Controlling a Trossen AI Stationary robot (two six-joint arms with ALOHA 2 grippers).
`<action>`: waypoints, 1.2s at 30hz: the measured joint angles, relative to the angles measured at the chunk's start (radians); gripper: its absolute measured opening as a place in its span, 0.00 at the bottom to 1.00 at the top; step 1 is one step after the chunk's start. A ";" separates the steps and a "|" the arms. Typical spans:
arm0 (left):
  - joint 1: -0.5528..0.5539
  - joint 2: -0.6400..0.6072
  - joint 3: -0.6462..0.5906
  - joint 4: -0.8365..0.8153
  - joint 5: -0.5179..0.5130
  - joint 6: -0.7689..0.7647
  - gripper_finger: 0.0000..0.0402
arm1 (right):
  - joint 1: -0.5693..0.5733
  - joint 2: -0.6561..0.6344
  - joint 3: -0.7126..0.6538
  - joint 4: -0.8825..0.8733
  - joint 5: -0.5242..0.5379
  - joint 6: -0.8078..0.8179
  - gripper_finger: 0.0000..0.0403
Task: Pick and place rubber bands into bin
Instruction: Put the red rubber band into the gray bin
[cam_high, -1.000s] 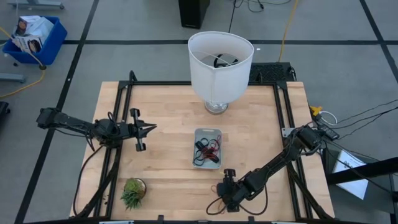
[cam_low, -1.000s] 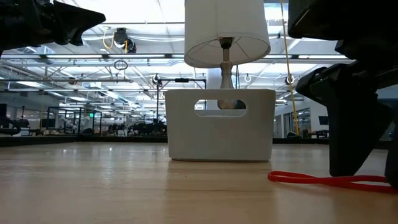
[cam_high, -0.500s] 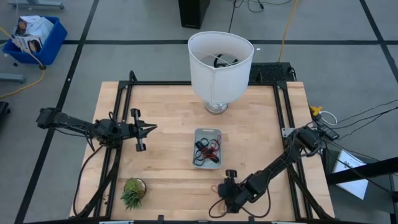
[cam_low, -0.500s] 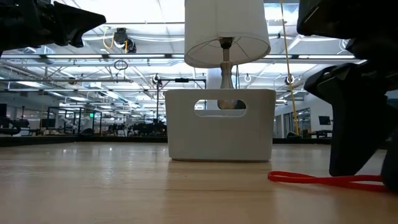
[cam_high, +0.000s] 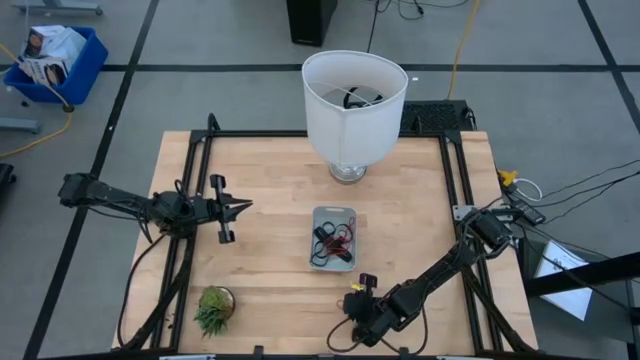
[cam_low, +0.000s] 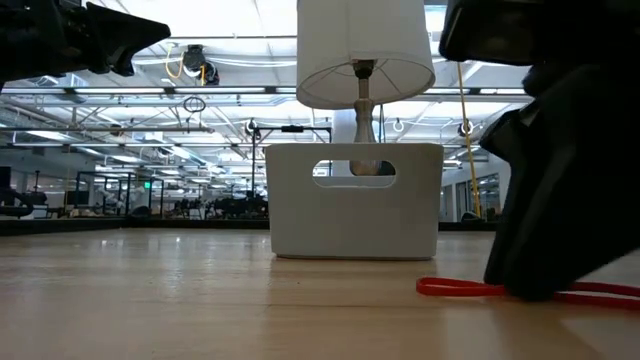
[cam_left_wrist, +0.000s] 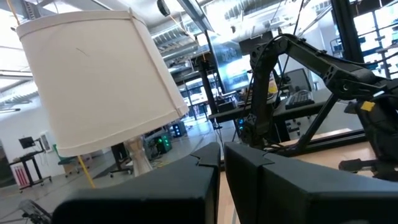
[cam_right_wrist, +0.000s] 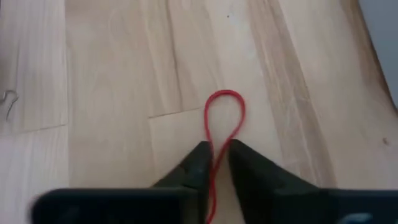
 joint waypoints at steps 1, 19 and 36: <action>0.000 0.000 0.000 0.000 0.000 0.001 0.08 | 0.000 0.000 0.000 0.001 -0.002 0.001 0.09; -0.001 0.000 0.000 -0.013 0.000 0.001 0.08 | 0.011 -0.260 0.178 -0.316 0.130 -0.220 0.00; 0.000 0.000 0.000 -0.061 0.000 -0.012 0.08 | -0.143 -0.903 -0.301 0.170 0.043 -0.741 0.00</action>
